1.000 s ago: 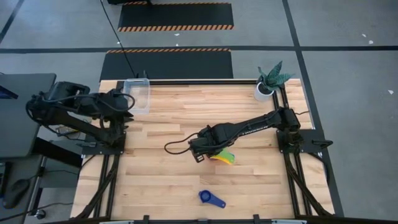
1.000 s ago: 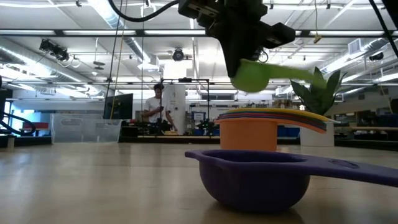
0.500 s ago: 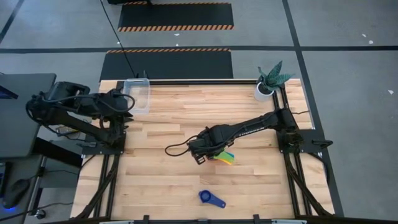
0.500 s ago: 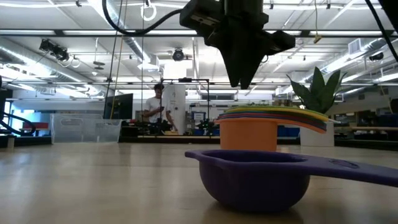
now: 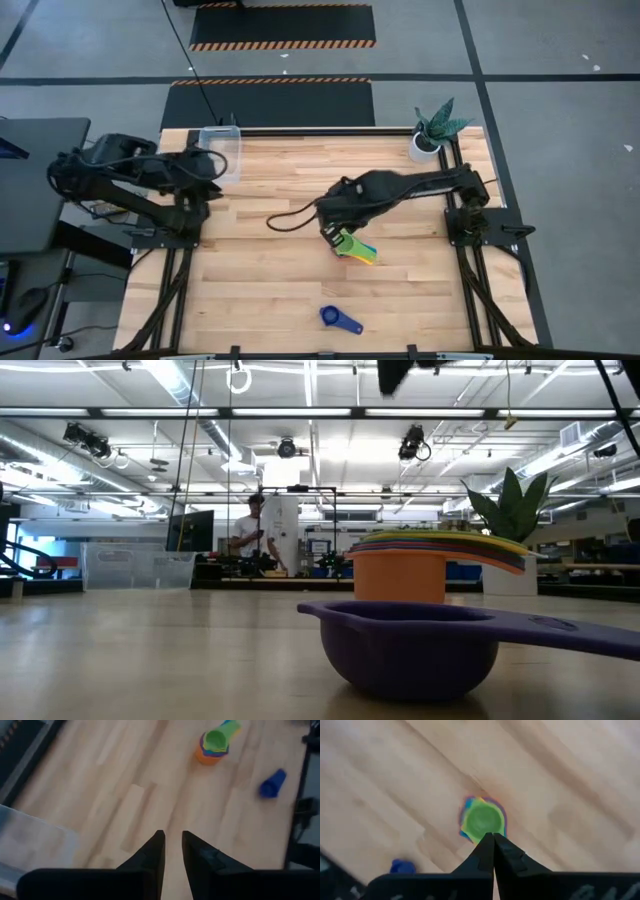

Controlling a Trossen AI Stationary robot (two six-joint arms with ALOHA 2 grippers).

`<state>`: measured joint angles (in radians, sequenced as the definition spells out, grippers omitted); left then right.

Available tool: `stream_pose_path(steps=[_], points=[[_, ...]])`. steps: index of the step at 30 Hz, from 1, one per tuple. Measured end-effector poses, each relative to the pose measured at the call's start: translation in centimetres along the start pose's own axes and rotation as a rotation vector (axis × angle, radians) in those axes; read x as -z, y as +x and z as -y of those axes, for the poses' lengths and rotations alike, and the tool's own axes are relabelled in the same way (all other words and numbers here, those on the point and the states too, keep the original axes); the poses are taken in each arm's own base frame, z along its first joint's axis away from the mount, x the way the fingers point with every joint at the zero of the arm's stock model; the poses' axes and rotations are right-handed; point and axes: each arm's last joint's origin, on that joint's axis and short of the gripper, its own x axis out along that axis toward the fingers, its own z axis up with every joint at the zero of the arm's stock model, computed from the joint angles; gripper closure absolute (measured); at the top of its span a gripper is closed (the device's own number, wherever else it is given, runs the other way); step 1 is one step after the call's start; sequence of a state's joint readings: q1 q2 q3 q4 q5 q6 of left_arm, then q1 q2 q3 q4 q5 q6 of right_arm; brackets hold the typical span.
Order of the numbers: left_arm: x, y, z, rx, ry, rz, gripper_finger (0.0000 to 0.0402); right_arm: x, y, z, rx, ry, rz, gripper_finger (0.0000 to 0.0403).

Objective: Nest measuring cups in basket
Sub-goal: Stack the dark blue measuring cup on top of the green measuring cup

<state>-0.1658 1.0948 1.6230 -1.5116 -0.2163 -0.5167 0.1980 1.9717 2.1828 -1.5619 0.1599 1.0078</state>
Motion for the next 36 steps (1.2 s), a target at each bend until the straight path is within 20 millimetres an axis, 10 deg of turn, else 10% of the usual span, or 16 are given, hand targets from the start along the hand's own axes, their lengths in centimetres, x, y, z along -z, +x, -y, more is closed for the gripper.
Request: stream_pose_path(steps=[17,27,36], points=[[-4.2,11.0,10.9,0.28,-0.128,-0.221,0.0329,7.4,-18.2,10.1,-0.347,-0.548,0.446,0.0402],[-5.1,18.4,17.4,0.564,-0.085,-0.279,0.0315,9.5,-20.6,12.8,-0.434,-0.583,0.507,0.0401],[-3.6,21.5,20.2,0.592,0.002,-0.308,0.0385,10.1,-20.2,11.6,-0.456,-0.641,0.463,0.0401]])
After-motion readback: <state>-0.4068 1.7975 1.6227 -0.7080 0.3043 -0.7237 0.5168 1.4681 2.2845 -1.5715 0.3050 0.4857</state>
